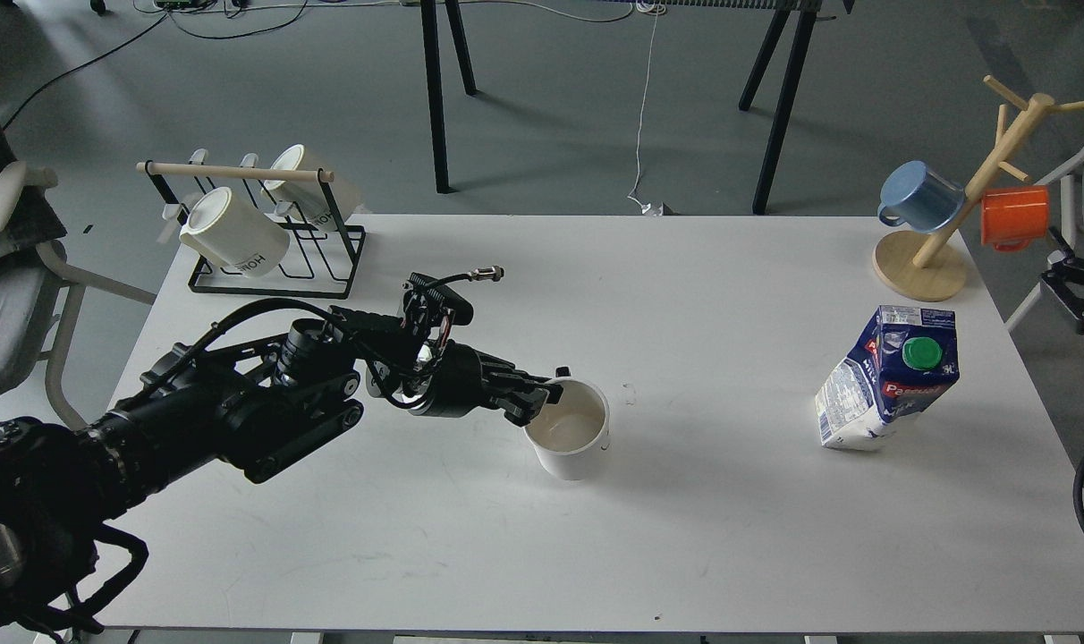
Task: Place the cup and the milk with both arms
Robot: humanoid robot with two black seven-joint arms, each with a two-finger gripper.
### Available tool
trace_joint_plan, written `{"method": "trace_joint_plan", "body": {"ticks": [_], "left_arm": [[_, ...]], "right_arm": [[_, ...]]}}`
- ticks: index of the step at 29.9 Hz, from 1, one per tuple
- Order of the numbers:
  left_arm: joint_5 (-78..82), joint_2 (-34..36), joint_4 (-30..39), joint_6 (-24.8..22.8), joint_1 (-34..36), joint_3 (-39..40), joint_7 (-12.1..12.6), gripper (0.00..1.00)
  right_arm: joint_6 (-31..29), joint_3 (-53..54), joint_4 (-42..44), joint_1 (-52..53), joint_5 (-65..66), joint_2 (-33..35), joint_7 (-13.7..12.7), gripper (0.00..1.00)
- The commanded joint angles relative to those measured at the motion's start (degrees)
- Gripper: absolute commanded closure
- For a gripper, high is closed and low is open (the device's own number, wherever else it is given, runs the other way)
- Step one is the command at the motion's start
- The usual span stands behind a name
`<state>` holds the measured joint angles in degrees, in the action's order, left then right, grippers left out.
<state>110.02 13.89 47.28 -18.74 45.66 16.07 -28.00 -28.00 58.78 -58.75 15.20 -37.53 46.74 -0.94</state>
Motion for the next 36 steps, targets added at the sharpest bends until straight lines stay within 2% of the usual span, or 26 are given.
{"method": "trace_joint_plan", "body": {"ticks": [1, 5, 8, 10, 12, 14, 15, 22, 29, 36], "left_arm": [[-0.2, 0.2, 0.0, -0.2, 0.0, 0.1, 0.0, 0.75], [-0.2, 0.3, 0.1, -0.4, 0.0, 0.2, 0.0, 0.66], [-1.1, 0.8, 0.2, -0.5, 0.1, 0.4, 0.0, 0.48], [-3.8, 1.5, 0.9, -0.7, 0.3, 0.8, 0.0, 0.31], [-9.5, 3.7, 1.8, -2.9, 0.5, 0.9, 0.0, 0.24], [-16.8, 5.8, 1.9, -8.1, 1.3, 1.2, 0.0, 0.22], [-21.1, 6.5, 1.5, -9.3, 1.6, 1.7, 0.0, 0.21], [-53.2, 14.8, 0.3, -9.3, 2.4, 5.0, 0.0, 0.18], [-79.3, 24.2, 0.3, -9.3, 1.8, 7.4, 0.0, 0.18], [-82.7, 28.1, 0.9, -9.3, -2.1, 8.3, 0.0, 0.15]], "right_arm": [[0.0, 0.0, -0.1, 0.0, 0.0, -0.1, 0.0, 0.02], [0.0, 0.0, -0.1, 0.0, 0.0, -0.1, 0.0, 0.02], [0.0, 0.1, -0.1, 0.0, 0.0, -0.1, 0.0, 0.02], [0.0, 0.1, -0.1, 0.0, -0.2, 0.0, 0.0, 0.02], [0.0, 0.3, -0.8, 0.1, -0.3, 0.4, -0.1, 0.02], [0.0, 0.4, -1.5, 0.1, -0.6, 0.8, -0.3, 0.02], [0.0, 0.5, -1.8, 0.1, -0.8, 1.4, -0.3, 0.01], [0.0, 1.8, -3.1, -2.0, -5.1, 6.1, -0.5, 0.01], [0.0, 1.9, -6.0, -10.3, -14.0, 10.9, -0.6, 0.01], [0.0, 1.9, -8.2, -23.4, -19.1, 13.5, -0.6, 0.01]]}}
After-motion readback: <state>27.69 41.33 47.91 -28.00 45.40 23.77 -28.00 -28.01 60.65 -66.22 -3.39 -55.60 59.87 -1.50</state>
